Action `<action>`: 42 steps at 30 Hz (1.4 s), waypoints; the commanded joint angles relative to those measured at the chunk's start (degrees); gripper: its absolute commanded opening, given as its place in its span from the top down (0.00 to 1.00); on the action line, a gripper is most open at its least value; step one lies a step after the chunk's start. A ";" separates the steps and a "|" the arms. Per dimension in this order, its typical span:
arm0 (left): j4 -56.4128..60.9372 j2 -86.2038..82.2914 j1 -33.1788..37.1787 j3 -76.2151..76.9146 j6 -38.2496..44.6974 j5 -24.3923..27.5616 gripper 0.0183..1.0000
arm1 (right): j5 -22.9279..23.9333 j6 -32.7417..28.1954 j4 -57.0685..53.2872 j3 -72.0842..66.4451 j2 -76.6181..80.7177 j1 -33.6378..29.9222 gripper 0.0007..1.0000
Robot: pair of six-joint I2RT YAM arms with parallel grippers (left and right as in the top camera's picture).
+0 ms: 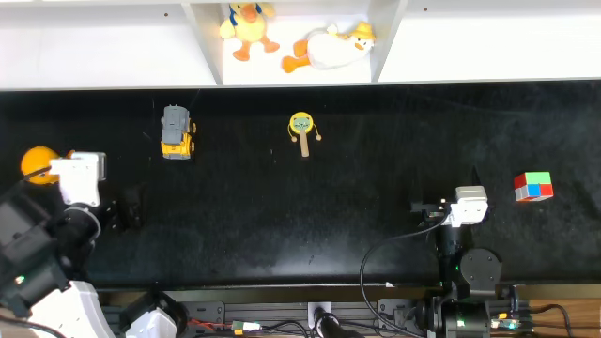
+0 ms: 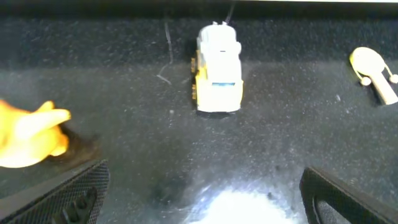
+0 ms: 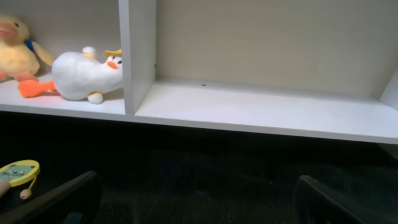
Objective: Store Toys
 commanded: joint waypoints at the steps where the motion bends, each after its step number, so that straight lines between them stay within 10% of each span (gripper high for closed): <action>1: -0.31 -0.31 8.09 1.79 10.27 7.80 0.00 | 0.61 0.46 0.26 -0.76 -0.39 0.35 0.00; 28: -8.41 22.36 26.80 18.56 28.13 -3.45 0.00 | 0.61 0.46 0.26 -0.76 -0.39 0.35 0.00; 42: -5.44 25.86 26.80 18.53 27.41 1.03 0.00 | 0.61 0.46 0.26 -0.76 -0.39 0.35 0.00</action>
